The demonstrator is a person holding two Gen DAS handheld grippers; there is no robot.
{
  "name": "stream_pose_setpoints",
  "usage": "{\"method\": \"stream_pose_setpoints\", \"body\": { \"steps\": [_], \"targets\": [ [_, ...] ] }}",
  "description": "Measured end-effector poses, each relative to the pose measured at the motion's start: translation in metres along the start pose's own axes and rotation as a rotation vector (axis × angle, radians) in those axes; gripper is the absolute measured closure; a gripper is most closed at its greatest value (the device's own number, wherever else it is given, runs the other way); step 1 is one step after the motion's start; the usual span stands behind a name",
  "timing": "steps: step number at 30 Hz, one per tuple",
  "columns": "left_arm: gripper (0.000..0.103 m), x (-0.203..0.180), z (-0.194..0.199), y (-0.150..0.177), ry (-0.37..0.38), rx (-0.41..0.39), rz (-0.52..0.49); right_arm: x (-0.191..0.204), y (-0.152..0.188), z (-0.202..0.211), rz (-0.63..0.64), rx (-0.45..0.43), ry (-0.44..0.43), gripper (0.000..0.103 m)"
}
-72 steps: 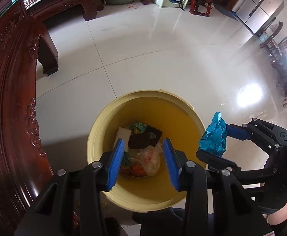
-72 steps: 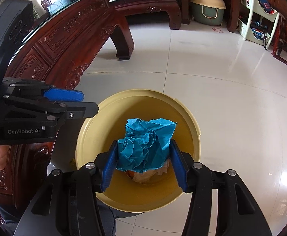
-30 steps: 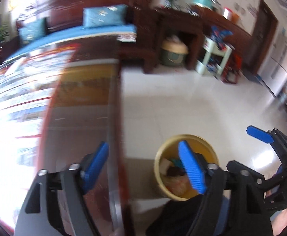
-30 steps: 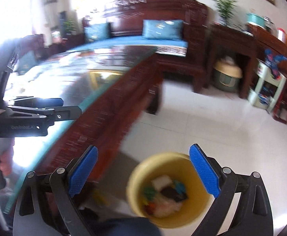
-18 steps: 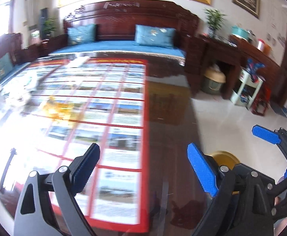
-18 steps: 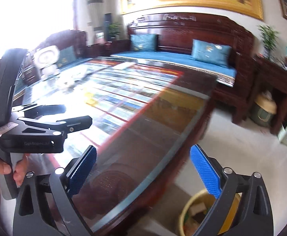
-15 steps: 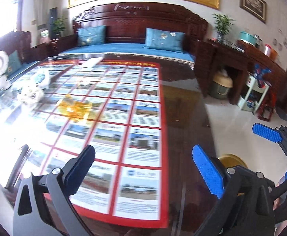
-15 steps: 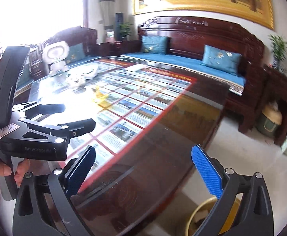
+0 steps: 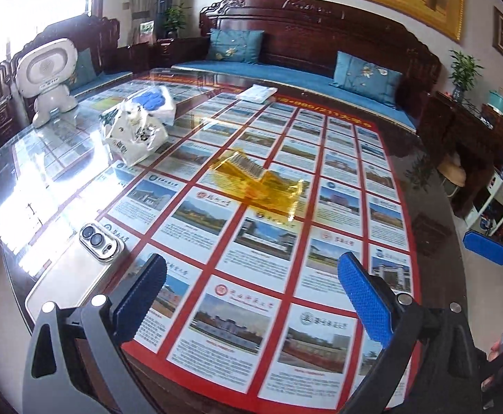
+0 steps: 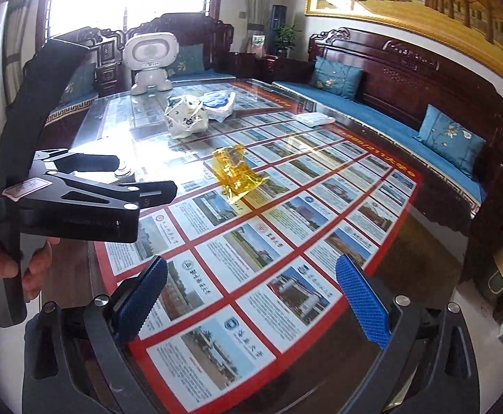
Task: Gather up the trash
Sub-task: 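Grasp the yellow snack wrapper with the right gripper, then carry the yellow wrapper over the yellow bucket with the right gripper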
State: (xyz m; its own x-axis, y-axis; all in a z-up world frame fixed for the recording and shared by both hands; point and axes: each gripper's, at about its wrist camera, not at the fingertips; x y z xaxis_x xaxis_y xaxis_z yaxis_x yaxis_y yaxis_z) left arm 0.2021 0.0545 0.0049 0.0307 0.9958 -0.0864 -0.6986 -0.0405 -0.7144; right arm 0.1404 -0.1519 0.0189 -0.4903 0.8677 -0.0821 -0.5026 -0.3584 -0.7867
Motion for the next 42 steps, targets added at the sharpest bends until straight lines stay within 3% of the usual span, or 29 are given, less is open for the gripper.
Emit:
{"method": "stream_pose_setpoints", "body": {
  "steps": [6, 11, 18, 21, 24, 28, 32, 42],
  "targets": [
    [0.004, 0.035, -0.057, -0.018, 0.088, 0.084, 0.062, 0.005, -0.036, -0.065, 0.086, 0.038, -0.045, 0.009],
    [0.004, 0.049, -0.083, -0.042, 0.155, 0.076, 0.112, 0.002, -0.059, -0.121, 0.151, 0.070, -0.050, 0.009],
    [0.004, 0.061, -0.107, -0.070, 0.114, 0.050, 0.122, -0.012, -0.084, -0.185, 0.125, 0.128, -0.087, 0.010],
    [0.004, 0.062, -0.114, -0.073, 0.098, 0.054, 0.119, -0.015, -0.088, -0.201, 0.116, 0.155, -0.105, 0.021],
    [0.004, 0.059, -0.120, -0.072, 0.082, 0.067, 0.105, -0.016, -0.087, -0.216, 0.094, 0.224, -0.158, 0.045],
    [0.004, 0.052, -0.125, -0.066, 0.070, 0.084, 0.073, -0.025, -0.082, -0.216, 0.030, 0.224, -0.209, 0.068],
    [0.004, 0.041, -0.128, -0.061, 0.089, 0.108, 0.042, -0.023, -0.074, -0.201, 0.061, 0.201, -0.200, 0.085],
    [0.004, 0.016, -0.103, -0.057, 0.129, 0.094, -0.003, -0.025, -0.054, -0.157, 0.080, 0.165, -0.207, 0.092]
  ]
}}
Point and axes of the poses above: each gripper's, at about its wrist camera, not at the fingertips, and z roughly against the way its jaws point, x to its left, y to its underside, and after that the axes turned 1 degree about -y, right-handed
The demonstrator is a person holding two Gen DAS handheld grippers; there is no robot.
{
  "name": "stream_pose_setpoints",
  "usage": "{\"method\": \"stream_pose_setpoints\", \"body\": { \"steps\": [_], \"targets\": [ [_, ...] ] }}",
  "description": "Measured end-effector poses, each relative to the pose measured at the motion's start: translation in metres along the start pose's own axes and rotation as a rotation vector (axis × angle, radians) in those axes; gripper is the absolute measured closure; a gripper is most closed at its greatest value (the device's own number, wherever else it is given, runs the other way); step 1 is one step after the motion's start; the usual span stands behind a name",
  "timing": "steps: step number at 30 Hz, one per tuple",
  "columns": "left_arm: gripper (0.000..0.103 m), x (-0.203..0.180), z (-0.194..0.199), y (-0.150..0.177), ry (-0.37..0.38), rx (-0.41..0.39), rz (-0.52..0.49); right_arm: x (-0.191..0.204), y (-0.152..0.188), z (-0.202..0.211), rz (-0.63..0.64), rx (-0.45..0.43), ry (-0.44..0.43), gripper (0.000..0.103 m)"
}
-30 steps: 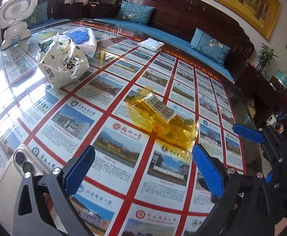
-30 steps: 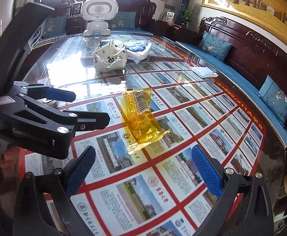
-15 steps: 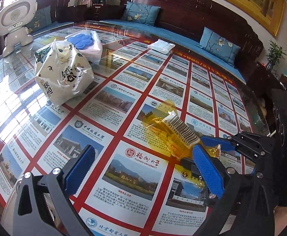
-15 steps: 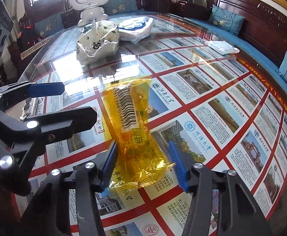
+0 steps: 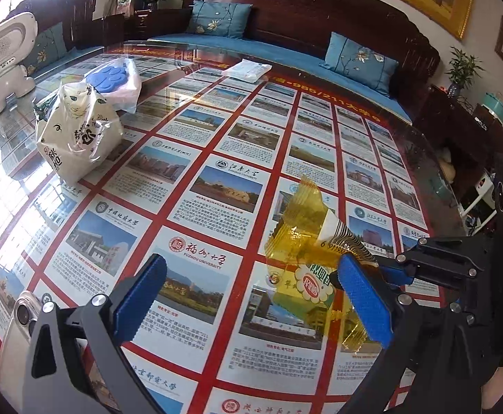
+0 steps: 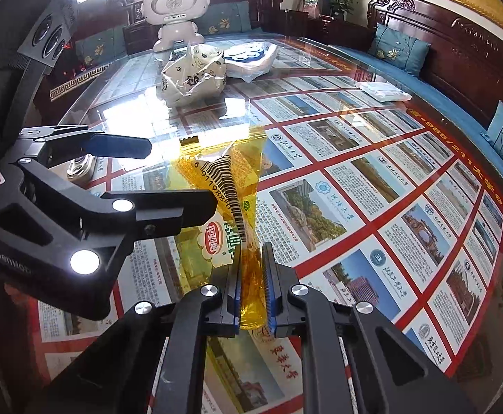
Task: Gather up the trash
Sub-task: 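Carry the yellow wrapper over the yellow bucket with the right gripper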
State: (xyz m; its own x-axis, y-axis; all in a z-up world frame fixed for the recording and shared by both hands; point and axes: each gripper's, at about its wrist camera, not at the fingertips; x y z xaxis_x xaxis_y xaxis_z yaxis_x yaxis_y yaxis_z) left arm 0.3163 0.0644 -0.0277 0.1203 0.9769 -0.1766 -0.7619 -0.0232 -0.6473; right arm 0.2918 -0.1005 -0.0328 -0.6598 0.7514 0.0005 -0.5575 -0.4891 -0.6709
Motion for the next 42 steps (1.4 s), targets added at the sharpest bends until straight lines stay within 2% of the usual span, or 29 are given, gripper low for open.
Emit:
{"method": "stream_pose_setpoints", "body": {
  "steps": [7, 16, 23, 26, 28, 34, 42],
  "targets": [
    [0.004, -0.036, 0.032, 0.012, 0.019, -0.033, -0.045, -0.003, 0.025, 0.047, -0.048, -0.051, 0.021, 0.093],
    [0.004, -0.120, 0.064, 0.031, 0.052, -0.036, -0.203, -0.017, 0.082, 0.127, -0.144, -0.119, 0.053, 0.093],
    [0.004, -0.214, 0.077, 0.054, 0.140, -0.025, -0.359, -0.045, 0.150, 0.197, -0.235, -0.157, 0.133, 0.093],
    [0.004, -0.257, 0.074, 0.070, 0.210, 0.009, -0.417, -0.058, 0.185, 0.226, -0.289, -0.179, 0.176, 0.093],
    [0.004, -0.287, 0.070, 0.083, 0.229, 0.029, -0.469, -0.069, 0.212, 0.244, -0.334, -0.185, 0.207, 0.093],
    [0.004, -0.379, 0.055, 0.121, 0.321, 0.090, -0.606, -0.093, 0.287, 0.283, -0.438, -0.157, 0.288, 0.093],
    [0.004, -0.472, 0.031, 0.158, 0.384, 0.158, -0.726, -0.118, 0.357, 0.316, -0.552, -0.130, 0.380, 0.093]
  ]
}}
Point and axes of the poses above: each gripper's, at about its wrist camera, not at the fingertips, and z roughly against the way its jaws point, x to its left, y to its underside, and after that the axes turned 1 degree about -y, right-handed
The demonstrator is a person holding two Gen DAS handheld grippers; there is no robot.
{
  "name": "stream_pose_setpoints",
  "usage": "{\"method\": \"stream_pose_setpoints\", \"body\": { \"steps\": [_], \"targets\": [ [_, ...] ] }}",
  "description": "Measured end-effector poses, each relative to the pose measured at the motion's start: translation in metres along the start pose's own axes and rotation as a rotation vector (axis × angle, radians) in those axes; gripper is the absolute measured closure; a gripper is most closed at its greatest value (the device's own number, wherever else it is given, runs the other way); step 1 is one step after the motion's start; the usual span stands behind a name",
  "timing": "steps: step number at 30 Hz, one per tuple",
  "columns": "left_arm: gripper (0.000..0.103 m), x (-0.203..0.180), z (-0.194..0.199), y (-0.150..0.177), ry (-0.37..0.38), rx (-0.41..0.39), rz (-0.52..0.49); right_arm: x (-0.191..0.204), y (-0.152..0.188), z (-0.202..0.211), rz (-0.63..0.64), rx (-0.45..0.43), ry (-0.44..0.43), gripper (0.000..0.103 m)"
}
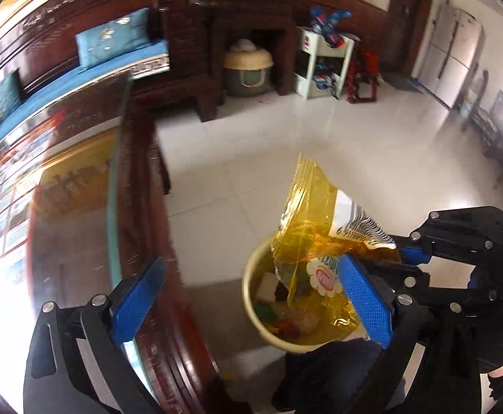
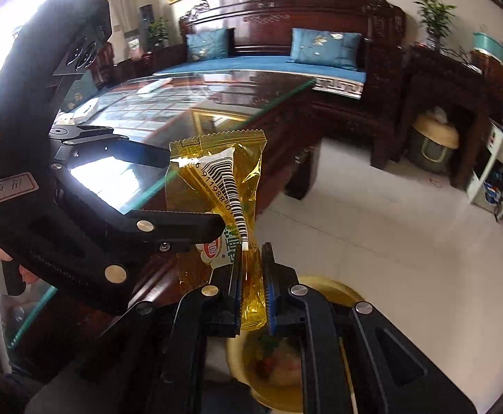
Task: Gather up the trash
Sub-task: 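Carry the yellow wrapper over the yellow bucket with the right gripper, then open the right gripper to drop the wrapper into the bucket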
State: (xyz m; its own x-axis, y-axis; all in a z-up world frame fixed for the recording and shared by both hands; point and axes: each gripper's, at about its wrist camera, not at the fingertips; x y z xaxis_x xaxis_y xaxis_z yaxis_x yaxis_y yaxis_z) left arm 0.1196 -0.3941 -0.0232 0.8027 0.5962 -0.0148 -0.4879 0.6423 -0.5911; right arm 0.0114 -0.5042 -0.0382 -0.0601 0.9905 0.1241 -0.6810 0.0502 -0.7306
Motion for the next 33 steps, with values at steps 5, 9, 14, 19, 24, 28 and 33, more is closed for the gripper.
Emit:
{"method": "stream_pose_setpoints", "body": {
  "steps": [5, 9, 14, 19, 24, 28, 33],
  "targets": [
    [0.004, -0.035, -0.037, -0.012, 0.033, 0.057, -0.047, -0.033, 0.022, 0.005, -0.044, 0.024, 0.039, 0.093],
    [0.004, -0.052, -0.072, -0.017, 0.059, 0.121, -0.051, -0.059, 0.043, 0.000, -0.074, 0.068, 0.059, 0.092],
    [0.004, -0.073, -0.117, -0.016, 0.088, 0.208, -0.050, -0.087, 0.069, -0.022, -0.104, 0.146, 0.093, 0.092],
    [0.004, -0.083, -0.148, -0.010, 0.075, 0.273, -0.069, -0.112, 0.098, -0.045, -0.158, 0.212, 0.090, 0.092],
    [0.004, -0.089, -0.174, 0.001, 0.008, 0.324, -0.117, -0.127, 0.118, -0.071, -0.194, 0.272, 0.075, 0.092],
    [0.004, -0.089, -0.187, 0.009, -0.009, 0.362, -0.109, -0.131, 0.127, -0.087, -0.207, 0.304, 0.061, 0.085],
    [0.004, -0.090, -0.194, 0.017, -0.013, 0.384, -0.135, -0.129, 0.135, -0.103, -0.188, 0.355, 0.057, 0.075]
  ]
}}
Point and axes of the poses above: each gripper's, at about its wrist camera, not at the fingertips, and z roughly against the way its jaws point, x to its left, y to its underside, and after that the axes turned 1 degree about -y, right-handed
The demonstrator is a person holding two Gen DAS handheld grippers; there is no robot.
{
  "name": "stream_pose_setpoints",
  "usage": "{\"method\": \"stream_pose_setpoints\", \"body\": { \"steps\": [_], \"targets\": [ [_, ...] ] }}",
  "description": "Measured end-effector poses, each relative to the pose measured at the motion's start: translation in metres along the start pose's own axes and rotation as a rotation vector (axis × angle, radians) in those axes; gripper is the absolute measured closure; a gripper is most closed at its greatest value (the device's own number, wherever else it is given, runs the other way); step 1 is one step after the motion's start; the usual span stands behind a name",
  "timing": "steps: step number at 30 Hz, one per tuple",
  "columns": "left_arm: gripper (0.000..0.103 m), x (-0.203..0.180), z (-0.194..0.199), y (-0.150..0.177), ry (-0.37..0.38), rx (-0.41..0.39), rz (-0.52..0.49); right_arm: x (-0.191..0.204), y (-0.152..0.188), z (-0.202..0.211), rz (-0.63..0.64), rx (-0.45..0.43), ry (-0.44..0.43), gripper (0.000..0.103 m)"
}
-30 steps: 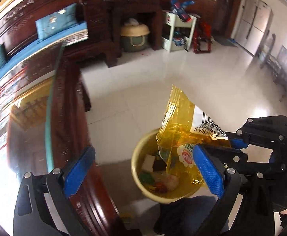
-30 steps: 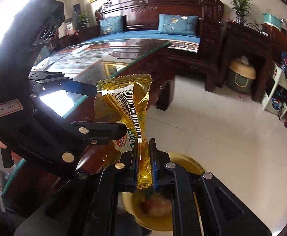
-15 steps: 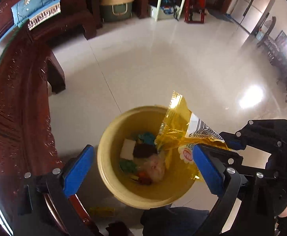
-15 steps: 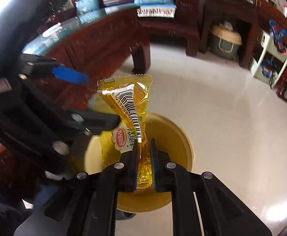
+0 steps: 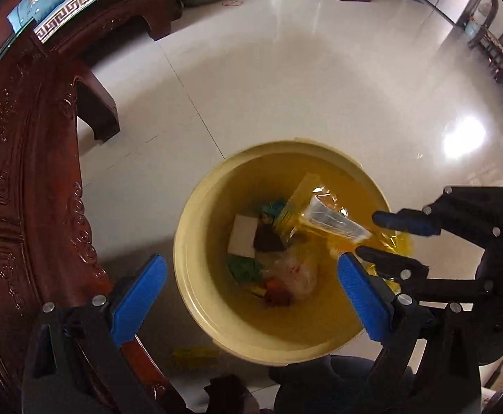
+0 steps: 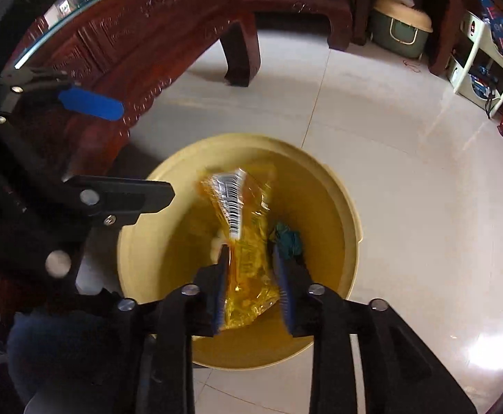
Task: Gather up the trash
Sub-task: 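Open the right gripper to drop the wrapper into the bucket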
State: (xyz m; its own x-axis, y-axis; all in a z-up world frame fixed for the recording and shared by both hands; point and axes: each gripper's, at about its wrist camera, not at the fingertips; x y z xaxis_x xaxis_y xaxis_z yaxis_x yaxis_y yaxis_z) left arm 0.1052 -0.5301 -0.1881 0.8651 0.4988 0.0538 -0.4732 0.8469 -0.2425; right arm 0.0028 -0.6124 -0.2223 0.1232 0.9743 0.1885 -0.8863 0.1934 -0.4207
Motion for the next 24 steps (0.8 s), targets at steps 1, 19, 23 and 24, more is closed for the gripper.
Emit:
{"method": "stream_pose_setpoints", "body": {
  "steps": [1, 19, 23, 24],
  "targets": [
    [0.004, 0.000, 0.000, 0.001, 0.001, 0.000, -0.002, 0.000, 0.000, -0.001, -0.002, 0.003, -0.002, 0.075],
    [0.004, 0.007, 0.025, 0.009, 0.021, -0.063, 0.028, 0.000, 0.001, 0.017, -0.021, -0.030, 0.038, 0.071],
    [0.004, 0.012, 0.051, 0.014, 0.008, -0.128, 0.041, 0.010, -0.003, 0.035, -0.006, -0.076, 0.056, 0.071],
    [0.004, 0.013, 0.059, 0.015, 0.002, -0.150, 0.045, 0.014, -0.004, 0.040, 0.002, -0.090, 0.064, 0.071]
  ]
}}
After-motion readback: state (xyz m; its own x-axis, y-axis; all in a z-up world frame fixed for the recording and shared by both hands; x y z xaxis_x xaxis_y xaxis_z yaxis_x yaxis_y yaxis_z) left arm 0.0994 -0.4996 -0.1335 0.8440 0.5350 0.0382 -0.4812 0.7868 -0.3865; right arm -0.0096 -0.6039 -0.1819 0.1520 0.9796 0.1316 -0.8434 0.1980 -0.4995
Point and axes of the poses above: each gripper's, at about its wrist camera, not at the fingertips, and z roughly against the way its jaws point, x to its left, y to its underside, and after that the axes turned 1 degree about -y, right-handed
